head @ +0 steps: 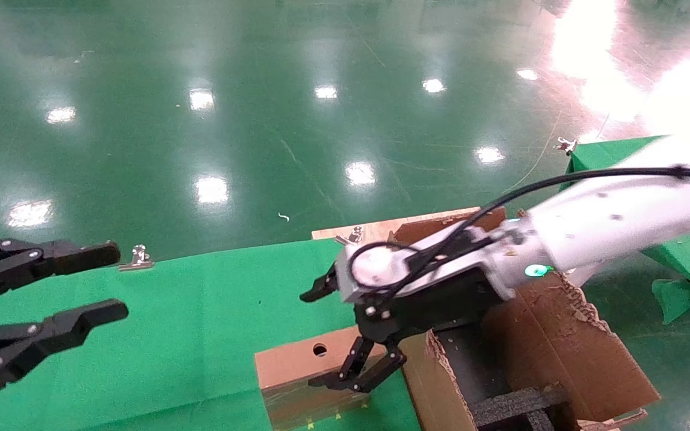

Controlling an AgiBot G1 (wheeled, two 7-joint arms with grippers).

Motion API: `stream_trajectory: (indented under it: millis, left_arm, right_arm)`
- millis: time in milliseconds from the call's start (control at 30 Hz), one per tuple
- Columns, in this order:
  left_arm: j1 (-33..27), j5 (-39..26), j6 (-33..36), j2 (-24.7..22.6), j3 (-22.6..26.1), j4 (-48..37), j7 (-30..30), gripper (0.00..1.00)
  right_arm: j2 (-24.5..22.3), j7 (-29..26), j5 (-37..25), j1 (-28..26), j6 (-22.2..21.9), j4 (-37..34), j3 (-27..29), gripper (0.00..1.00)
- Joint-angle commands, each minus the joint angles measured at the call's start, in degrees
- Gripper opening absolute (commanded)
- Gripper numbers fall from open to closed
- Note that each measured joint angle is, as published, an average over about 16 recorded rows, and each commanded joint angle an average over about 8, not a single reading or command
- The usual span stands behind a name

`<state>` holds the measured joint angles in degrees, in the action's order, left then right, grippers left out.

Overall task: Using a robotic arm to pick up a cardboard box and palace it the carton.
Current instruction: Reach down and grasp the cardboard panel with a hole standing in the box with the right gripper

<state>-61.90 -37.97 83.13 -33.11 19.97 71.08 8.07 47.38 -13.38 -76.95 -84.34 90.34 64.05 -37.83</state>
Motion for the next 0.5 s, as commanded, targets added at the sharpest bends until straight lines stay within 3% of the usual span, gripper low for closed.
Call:
stream_trajectory:
  millis: [33,400,433,500]
  left_arm:
    - [0.0,0.0,0.0,0.0,0.0,0.0,0.0,0.0]
    - [0.0,0.0,0.0,0.0,0.0,0.0,0.0,0.0]
    - [0.0,0.0,0.0,0.0,0.0,0.0,0.0,0.04]
    - [0.0,0.0,0.0,0.0,0.0,0.0,0.0,0.29]
  right_arm:
    - [2.0,0.9,-2.5,-1.8,0.2,-2.1,-2.4,1.0]
    - [10.0,7.0,-9.5,-9.7,0.5,-12.7,-15.0,1.0]
    - [10.5,7.5,-10.0,-10.2,0.5,-13.2,-16.0,1.0]
    - [11.4,8.4,-10.7,-11.3,0.4,-14.3,-18.0,1.0]
